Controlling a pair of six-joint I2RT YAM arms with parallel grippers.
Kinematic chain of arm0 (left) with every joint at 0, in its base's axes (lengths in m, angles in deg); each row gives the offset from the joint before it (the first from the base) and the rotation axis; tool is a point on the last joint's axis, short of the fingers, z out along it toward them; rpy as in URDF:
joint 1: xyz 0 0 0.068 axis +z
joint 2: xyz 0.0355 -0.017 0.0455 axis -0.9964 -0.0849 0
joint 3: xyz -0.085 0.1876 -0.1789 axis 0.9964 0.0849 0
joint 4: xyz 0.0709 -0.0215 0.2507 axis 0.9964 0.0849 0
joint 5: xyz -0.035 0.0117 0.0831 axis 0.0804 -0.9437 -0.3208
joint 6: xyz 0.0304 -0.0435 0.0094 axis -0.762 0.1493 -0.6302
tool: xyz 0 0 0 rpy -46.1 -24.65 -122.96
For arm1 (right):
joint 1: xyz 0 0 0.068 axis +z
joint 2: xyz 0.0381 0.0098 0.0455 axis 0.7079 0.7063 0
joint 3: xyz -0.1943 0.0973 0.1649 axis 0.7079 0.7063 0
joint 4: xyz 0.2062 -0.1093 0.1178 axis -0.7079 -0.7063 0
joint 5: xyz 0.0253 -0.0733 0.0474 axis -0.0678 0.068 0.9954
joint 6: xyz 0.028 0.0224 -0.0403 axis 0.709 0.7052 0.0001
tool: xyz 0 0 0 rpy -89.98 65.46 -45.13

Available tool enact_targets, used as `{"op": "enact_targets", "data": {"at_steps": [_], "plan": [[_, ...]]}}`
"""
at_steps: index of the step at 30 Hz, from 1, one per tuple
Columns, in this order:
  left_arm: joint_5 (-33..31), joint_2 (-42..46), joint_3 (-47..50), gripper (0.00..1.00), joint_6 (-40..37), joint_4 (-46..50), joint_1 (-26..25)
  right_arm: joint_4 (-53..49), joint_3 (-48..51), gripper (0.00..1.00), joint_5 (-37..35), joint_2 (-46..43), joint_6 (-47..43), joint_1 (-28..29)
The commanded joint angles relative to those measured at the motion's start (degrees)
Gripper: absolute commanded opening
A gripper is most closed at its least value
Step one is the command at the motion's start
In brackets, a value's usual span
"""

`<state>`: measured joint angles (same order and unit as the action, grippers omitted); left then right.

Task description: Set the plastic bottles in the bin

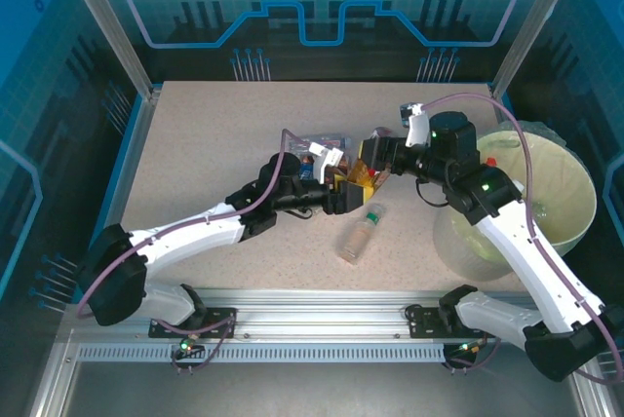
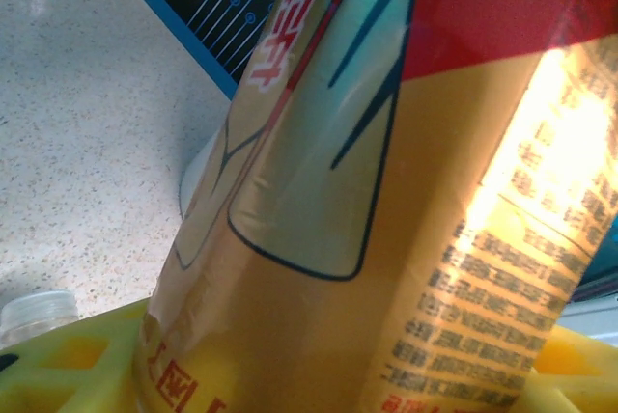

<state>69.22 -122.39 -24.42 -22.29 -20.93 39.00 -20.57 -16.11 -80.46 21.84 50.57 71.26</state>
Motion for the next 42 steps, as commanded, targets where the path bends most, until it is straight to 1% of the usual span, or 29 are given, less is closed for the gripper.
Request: {"op": "enact_targets", "data": {"at_steps": [1, 3, 5, 9, 13, 18, 25, 30, 34, 39, 42], "plan": [[-2.1, -1.3, -2.7, 0.56, 2.3, -1.3, 0.4, -1.0, 0.0, 0.62, 2.7, -0.7, -0.8, 1.2], [-2.0, -1.4, -2.7, 0.58, 2.2, -1.1, 0.5, -1.1, 0.0, 0.59, 2.1, -0.7, -0.9, 1.1], [-2.0, -1.3, -2.7, 0.63, 2.2, -0.5, 0.5, -1.6, -0.4, 0.56, 0.7, -1.0, -0.9, 1.0], [-5.1, -0.7, -3.4, 0.79, 1.2, 3.8, 0.6, -3.6, -1.5, 0.52, -3.1, -2.4, -1.1, 0.8], [-5.7, 0.3, -3.4, 0.89, -0.8, 6.5, 0.9, -6.2, -2.7, 0.48, -8.3, -5.0, -1.9, 0.6], [-5.6, 1.9, -2.8, 0.90, -2.3, 7.0, 1.5, -9.8, -5.5, 0.45, -12.8, -8.0, -4.5, 0.0], [-8.9, 4.5, -1.5, 0.92, -3.7, 8.3, 2.1, -18.0, -13.6, 0.42, -27.0, -12.0, -8.8, -0.1], [-12.6, 6.7, 0.1, 0.96, -4.0, 10.1, 2.8, -21.2, -17.2, 0.41, -33.7, -14.7, -10.4, -0.2], [-14.6, 8.6, 1.5, 0.99, -3.9, 10.9, 3.8, -24.4, -19.4, 0.40, -40.5, -16.6, -12.3, -0.2], [-15.6, 10.2, 2.8, 0.99, -3.8, 11.5, 4.9, -29.8, -21.6, 0.40, -53.4, -17.7, -15.3, -0.1], [-15.8, 10.4, 3.1, 0.99, -3.5, 11.7, 5.6, -31.9, -22.1, 0.39, -59.5, -18.5, -15.6, -0.1]]}}
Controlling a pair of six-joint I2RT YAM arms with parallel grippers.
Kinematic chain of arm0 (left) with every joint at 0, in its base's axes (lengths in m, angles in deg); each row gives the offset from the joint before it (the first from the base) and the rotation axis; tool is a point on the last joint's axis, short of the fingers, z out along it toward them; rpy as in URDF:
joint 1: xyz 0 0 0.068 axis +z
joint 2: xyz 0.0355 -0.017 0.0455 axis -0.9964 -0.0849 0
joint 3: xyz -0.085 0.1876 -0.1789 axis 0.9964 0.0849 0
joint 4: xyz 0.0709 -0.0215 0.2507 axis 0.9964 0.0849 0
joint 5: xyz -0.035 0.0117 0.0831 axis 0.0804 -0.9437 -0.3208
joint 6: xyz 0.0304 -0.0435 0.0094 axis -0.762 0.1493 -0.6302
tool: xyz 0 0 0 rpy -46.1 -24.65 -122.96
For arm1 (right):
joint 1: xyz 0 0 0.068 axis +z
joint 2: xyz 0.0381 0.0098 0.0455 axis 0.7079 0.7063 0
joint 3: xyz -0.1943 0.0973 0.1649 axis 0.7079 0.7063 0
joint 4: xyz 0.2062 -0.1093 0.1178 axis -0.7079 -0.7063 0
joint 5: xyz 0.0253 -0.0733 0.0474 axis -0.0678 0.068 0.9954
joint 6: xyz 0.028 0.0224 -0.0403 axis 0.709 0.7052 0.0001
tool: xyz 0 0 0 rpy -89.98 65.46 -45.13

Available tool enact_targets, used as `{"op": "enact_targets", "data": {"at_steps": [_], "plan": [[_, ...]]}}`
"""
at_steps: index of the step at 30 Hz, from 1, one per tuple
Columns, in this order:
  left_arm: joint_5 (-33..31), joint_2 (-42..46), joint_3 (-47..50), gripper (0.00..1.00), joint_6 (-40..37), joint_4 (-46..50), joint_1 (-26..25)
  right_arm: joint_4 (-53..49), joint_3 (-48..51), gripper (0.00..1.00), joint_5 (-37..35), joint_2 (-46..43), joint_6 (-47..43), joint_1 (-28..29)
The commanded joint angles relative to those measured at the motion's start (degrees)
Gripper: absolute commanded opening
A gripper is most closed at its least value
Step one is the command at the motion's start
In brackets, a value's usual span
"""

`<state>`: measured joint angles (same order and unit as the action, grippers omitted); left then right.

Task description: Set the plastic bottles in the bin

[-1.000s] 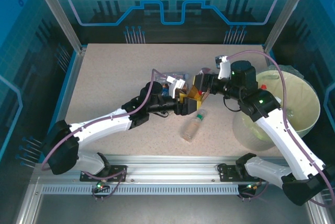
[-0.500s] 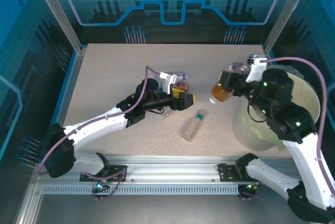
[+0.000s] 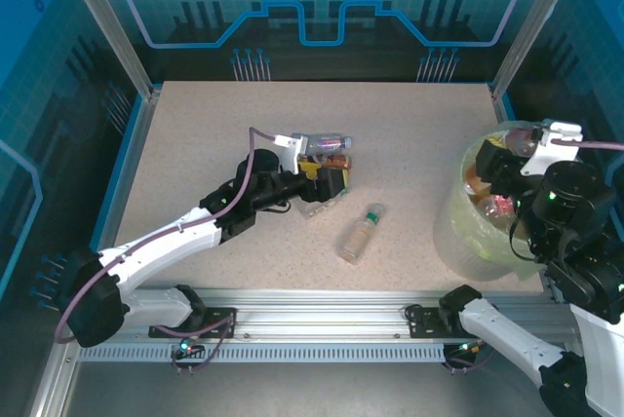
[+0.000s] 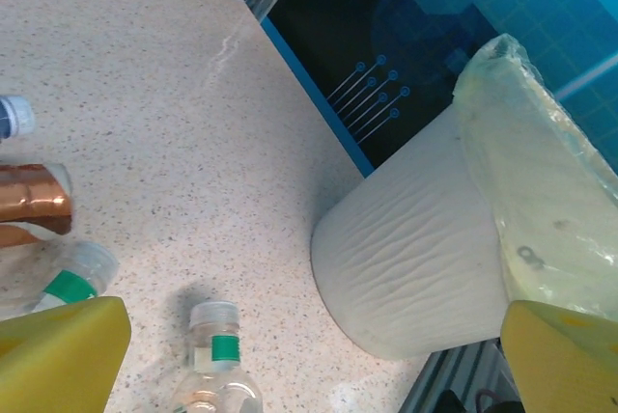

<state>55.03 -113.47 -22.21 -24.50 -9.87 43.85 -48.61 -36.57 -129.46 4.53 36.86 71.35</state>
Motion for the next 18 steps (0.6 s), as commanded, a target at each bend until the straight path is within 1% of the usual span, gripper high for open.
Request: {"op": "enact_targets", "data": {"at_steps": [1, 3, 6, 9, 13, 16, 18], "plan": [[-1.7, 1.4, 0.9, 0.99, -1.0, 0.7, 1.0, -4.3, -1.4, 0.39, -13.1, -1.5, -1.7, -0.2], [-1.7, 1.1, 1.2, 0.99, -0.3, 0.4, 1.3, -5.7, -0.7, 0.39, -18.3, -1.9, -1.5, -0.2], [-1.8, 0.8, 1.6, 0.99, 1.1, -0.1, 1.6, -8.4, 0.2, 0.39, -22.2, -2.0, -0.5, -0.3], [-1.8, 0.5, 1.9, 0.99, 2.1, -0.1, 2.1, -10.6, 0.7, 0.39, -22.8, -2.0, 1.0, -0.2], [-2.0, 0.8, 2.0, 0.99, 2.5, 0.6, 2.5, -12.3, 0.6, 0.38, -21.8, -1.6, 2.1, -0.3], [-2.7, 1.2, 2.6, 0.99, 2.6, 0.8, 2.8, -13.5, 0.5, 0.38, -21.5, -0.2, 2.2, -0.3], [-3.0, 1.3, 3.1, 0.99, 3.0, 0.8, 3.1, -13.4, 0.6, 0.38, -20.1, 1.3, 2.0, -0.7]]}}
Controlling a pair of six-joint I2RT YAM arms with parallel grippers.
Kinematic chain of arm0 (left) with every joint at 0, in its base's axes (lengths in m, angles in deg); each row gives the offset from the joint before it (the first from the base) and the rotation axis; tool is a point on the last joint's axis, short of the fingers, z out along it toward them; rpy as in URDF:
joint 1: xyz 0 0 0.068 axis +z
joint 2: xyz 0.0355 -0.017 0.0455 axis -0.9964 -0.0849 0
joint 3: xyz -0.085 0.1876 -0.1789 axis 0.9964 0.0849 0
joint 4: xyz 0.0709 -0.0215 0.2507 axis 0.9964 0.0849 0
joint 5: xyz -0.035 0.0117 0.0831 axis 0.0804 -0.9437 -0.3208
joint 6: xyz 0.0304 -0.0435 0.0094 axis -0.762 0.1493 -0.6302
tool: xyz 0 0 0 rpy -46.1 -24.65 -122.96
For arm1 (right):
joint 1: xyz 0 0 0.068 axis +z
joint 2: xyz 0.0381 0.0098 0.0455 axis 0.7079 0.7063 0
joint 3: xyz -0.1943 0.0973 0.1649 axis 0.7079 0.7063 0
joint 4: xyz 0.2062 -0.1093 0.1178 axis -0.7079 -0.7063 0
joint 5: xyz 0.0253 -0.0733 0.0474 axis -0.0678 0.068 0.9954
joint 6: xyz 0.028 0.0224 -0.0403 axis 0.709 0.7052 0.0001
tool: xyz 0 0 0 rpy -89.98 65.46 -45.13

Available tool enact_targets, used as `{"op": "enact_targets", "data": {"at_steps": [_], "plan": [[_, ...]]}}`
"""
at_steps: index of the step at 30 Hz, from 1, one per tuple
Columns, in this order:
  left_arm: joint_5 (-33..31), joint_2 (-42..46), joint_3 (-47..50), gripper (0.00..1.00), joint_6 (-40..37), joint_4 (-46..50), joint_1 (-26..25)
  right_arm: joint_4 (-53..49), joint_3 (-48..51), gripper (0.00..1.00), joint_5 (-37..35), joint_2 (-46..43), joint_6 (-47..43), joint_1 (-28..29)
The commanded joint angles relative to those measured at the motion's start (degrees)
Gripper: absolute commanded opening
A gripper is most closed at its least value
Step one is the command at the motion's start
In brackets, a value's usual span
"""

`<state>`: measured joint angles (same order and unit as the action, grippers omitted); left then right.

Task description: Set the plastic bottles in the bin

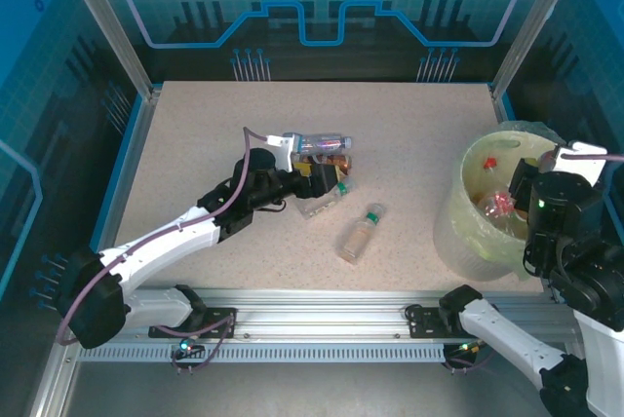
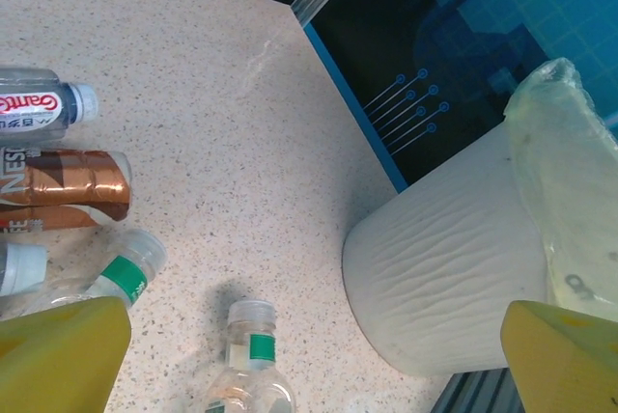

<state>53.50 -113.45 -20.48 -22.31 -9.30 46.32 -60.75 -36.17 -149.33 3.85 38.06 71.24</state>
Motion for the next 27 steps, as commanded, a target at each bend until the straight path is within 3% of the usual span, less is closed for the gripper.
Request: {"op": "enact_targets", "data": {"at_steps": [1, 5, 10, 14, 18, 27], "plan": [[-1.5, 1.2, 1.4, 0.99, 1.0, 0.2, 0.8, -0.9, 0.2, 0.38, 1.0, 2.5, 0.6, -1.2], [-1.1, 1.2, 1.9, 0.99, 1.5, 0.3, 1.3, 0.8, 0.3, 0.38, 11.5, 5.6, -0.3, -7.9], [-1.3, 1.5, 2.5, 0.99, 1.9, 0.7, 1.9, 3.0, 2.6, 0.39, 36.5, 9.8, -1.8, -26.8], [-1.9, 1.9, 3.1, 0.99, 2.1, 1.5, 2.5, 4.6, 4.9, 0.49, 48.8, 12.0, -1.0, -34.0], [-2.1, 1.7, 3.1, 0.99, 2.4, 2.5, 3.1, 4.1, 6.0, 0.73, 49.5, 14.3, -0.1, -36.0], [-2.8, 0.8, 2.5, 0.99, 2.9, 4.4, 3.9, 5.1, 5.9, 1.00, 45.9, 12.3, 0.9, -36.6]]}}
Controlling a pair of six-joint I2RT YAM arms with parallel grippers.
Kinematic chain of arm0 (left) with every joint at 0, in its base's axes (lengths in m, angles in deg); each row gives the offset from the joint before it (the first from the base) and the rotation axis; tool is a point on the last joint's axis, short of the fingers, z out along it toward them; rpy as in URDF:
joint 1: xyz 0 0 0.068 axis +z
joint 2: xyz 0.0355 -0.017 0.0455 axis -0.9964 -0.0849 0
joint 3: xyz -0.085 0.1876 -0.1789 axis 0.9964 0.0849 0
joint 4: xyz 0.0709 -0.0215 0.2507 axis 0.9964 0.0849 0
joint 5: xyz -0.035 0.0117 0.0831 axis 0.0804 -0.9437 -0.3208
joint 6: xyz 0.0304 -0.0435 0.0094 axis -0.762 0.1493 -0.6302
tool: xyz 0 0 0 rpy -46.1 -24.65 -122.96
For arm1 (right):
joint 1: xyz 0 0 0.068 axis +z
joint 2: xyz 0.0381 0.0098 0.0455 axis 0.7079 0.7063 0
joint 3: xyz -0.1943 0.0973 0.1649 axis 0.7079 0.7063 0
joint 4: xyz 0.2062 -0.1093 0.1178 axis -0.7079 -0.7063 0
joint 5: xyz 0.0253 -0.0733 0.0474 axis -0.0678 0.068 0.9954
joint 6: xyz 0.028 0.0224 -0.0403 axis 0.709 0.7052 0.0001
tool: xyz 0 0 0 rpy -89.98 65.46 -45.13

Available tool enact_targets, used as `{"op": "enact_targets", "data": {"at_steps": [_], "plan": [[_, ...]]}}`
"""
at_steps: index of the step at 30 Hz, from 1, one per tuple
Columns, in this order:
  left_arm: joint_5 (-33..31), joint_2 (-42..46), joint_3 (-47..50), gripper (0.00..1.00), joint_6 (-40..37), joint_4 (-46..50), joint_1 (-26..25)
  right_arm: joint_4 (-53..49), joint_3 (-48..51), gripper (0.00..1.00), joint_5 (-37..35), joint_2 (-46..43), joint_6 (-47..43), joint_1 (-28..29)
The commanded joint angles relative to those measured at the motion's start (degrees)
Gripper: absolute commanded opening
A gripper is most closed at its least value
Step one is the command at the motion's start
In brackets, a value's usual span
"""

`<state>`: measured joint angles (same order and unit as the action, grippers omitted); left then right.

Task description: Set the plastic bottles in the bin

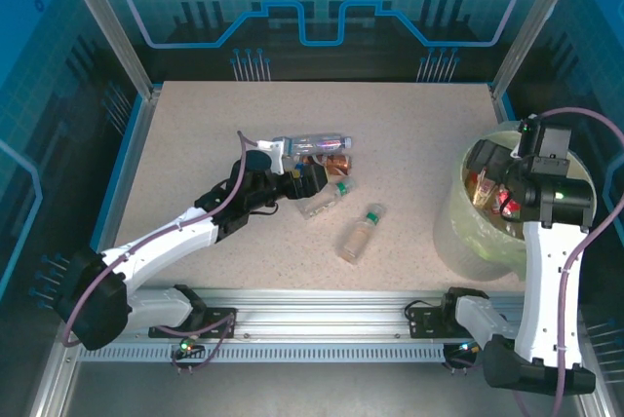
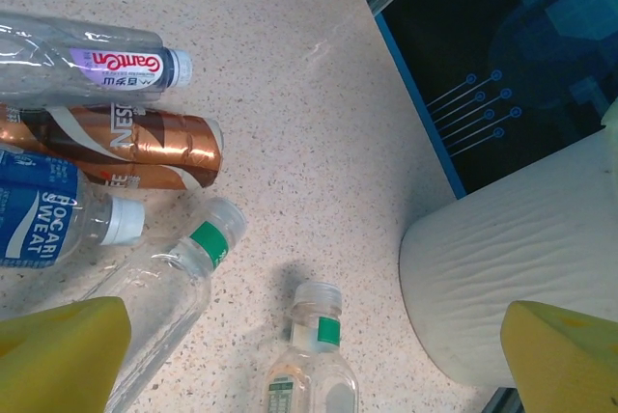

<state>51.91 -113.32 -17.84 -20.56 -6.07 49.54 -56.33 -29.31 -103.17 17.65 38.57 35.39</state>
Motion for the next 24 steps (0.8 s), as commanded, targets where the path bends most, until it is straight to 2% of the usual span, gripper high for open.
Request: {"op": "enact_targets", "data": {"at_steps": [1, 5, 8, 11, 16, 20, 24], "plan": [[-1.4, 0.5, -0.2, 0.99, 1.4, 1.5, 0.8, 0.5, -1.3, 1.00, -0.3, -1.7, 0.5, -0.8], [-1.8, -0.3, -0.4, 0.99, 2.4, 2.6, 1.5, -0.6, -4.1, 1.00, 1.8, -2.9, 2.0, 0.4], [-1.8, -0.7, -0.3, 0.99, 3.5, 3.1, 2.2, -0.9, -5.8, 1.00, 3.1, -3.5, 3.9, 5.0], [-1.8, -0.8, -0.3, 0.99, 4.3, 4.0, 2.9, -1.0, -6.7, 1.00, 1.1, -3.3, 6.0, 13.7], [-1.5, -0.4, -0.4, 0.99, 4.6, 5.7, 4.3, 2.3, -6.9, 1.00, -5.0, -0.5, 9.8, 32.3], [-1.6, 0.5, -0.3, 0.99, 4.9, 7.0, 5.3, 4.0, -9.1, 1.00, -11.3, 6.4, 10.0, 47.4], [-2.4, 1.5, 0.3, 0.99, 4.8, 8.2, 6.3, 3.8, -9.6, 1.00, -14.4, 14.9, 12.9, 57.2]]}}
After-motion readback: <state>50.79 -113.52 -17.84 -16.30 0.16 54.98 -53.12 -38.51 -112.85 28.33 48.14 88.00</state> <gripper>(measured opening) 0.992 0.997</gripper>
